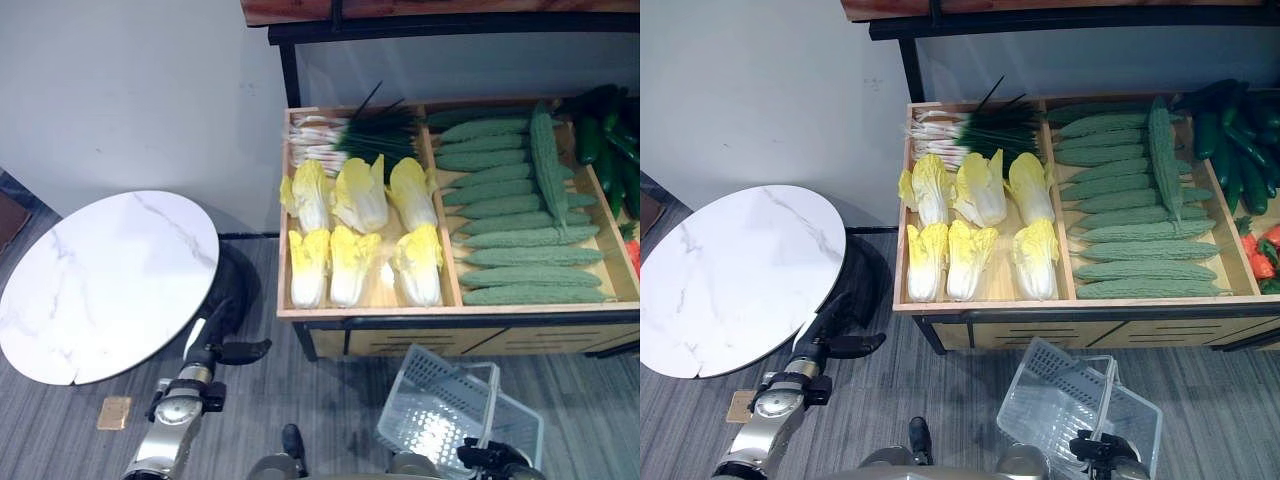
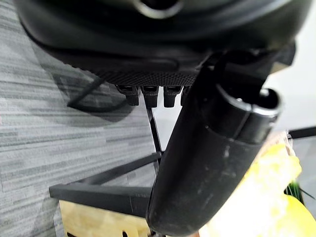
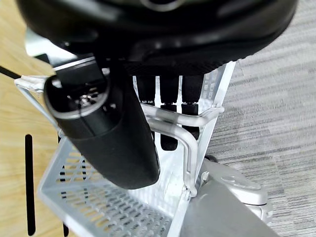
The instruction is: Get the vegetables into the basket
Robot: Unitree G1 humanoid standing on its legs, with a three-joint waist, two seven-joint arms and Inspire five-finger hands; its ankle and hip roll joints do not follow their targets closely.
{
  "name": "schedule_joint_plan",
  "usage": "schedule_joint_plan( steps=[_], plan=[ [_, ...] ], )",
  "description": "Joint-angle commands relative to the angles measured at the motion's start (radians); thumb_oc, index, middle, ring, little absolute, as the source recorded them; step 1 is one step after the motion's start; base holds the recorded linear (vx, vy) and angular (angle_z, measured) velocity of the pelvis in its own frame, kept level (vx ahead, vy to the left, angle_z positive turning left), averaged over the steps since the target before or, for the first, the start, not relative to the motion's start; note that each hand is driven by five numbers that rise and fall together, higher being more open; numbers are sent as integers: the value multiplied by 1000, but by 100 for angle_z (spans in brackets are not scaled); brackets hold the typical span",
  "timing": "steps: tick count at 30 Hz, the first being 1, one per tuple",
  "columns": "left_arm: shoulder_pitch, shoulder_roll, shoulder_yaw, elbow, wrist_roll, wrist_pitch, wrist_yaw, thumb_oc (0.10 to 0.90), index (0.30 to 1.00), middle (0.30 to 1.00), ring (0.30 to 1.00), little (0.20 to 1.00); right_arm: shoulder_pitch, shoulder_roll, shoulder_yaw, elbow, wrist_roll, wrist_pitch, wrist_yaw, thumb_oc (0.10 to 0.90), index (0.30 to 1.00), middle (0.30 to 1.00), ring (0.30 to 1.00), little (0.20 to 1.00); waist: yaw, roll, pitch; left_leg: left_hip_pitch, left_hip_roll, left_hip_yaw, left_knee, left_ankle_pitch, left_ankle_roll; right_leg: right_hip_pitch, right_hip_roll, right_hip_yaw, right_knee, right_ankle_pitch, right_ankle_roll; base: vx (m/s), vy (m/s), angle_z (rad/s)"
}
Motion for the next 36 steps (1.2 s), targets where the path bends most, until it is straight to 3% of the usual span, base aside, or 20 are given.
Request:
schedule_joint_plan(
  steps=[1,10,12,14,18,20,21,25,26,29,31,33,34,36],
  plan=[
    [-19,33,86,-180,38,-77,22,900,1000,1000,1000,1000,-37,0,13,15,-13,-20,-2,400,300,300,300,300,26,-53,-6,59,15,-13,10,-100,-33,-69,-49,28,47,25,44,0,0,0],
    [-21,94,174,-392,143,-112,62,900,1000,1000,1000,1000,-32,11,37,8,-26,-26,5,400,300,300,300,300,33,-54,-24,77,23,-12,9,-105,-42,-42,-43,15,26,21,43,0,0,0],
    [-79,186,205,-436,276,-115,100,900,1000,1000,1000,1000,-40,7,58,15,-37,-28,11,400,300,300,300,300,31,-51,-33,89,30,-8,10,-114,-49,-26,-35,14,19,13,44,27,-13,0],
    [-107,221,215,-445,305,-120,111,900,1000,1000,1000,1000,-42,5,63,20,-43,-30,15,400,300,300,300,300,30,-53,-36,90,29,-5,9,-109,-49,-27,-33,16,16,17,42,0,0,0],
    [-274,455,185,-460,522,-116,150,900,1000,1000,1000,1000,-41,-19,102,27,-75,-33,22,400,300,300,300,300,9,-42,-56,108,34,5,10,-119,-58,-14,-21,23,10,10,45,47,-4,-2],
    [-307,480,167,-455,537,-120,164,900,1000,1000,1000,1000,-41,-17,107,27,-81,-35,23,400,300,300,300,300,7,-46,-59,105,31,7,8,-113,-58,-19,-22,26,8,15,43,18,2,-2],
    [-394,588,115,-445,599,-121,167,900,1000,1000,1000,1000,-35,-26,130,26,-93,-41,23,400,300,300,300,300,-8,-36,-68,115,33,15,9,-121,-61,-13,-15,33,5,11,47,38,6,-3],
    [-518,686,19,-419,636,-131,162,900,1000,1000,1000,1000,-31,-31,150,22,-100,-49,25,400,300,300,300,300,-28,-28,-77,115,27,22,5,-114,-62,-22,-15,42,2,20,47,29,12,-10],
    [-623,749,-88,-377,663,-136,154,900,1000,1000,1000,1000,-29,-34,158,18,-101,-54,23,400,300,300,300,300,-42,-18,-78,117,23,29,3,-115,-62,-26,-15,50,1,25,50,61,30,-18],
    [-841,819,-344,-298,724,-143,139,900,1000,1000,1000,1000,-14,-27,168,11,-104,-63,18,400,300,300,300,300,-70,5,-84,112,8,48,2,-119,-59,-53,-22,79,-4,40,62,62,49,-33],
    [-946,822,-478,-275,772,-146,125,900,1000,1000,1000,1000,-12,-27,175,10,-113,-64,14,400,300,300,300,300,-88,21,-83,97,-5,64,2,-119,-57,-80,-30,95,-7,51,69,26,67,-42],
    [-995,805,-551,-237,791,-145,119,900,1000,1000,1000,1000,-12,-25,176,12,-118,-65,10,400,300,300,300,300,-99,29,-81,81,-13,76,2,-118,-56,-103,-35,106,-9,59,72,-25,71,-44],
    [-1064,771,-652,-194,841,-137,109,900,1000,1000,1000,1000,-16,-26,184,12,-128,-64,8,400,300,300,300,300,-117,42,-74,56,-22,90,3,-116,-54,-138,-40,121,-11,69,77,-40,85,-18],
    [-1092,695,-713,-109,870,-117,112,900,1000,1000,1000,1000,-27,-26,187,9,-128,-65,-5,400,300,300,300,300,-134,49,-62,26,-31,100,2,-111,-52,-178,-46,140,-12,81,81,-74,83,-13]
  ],
)
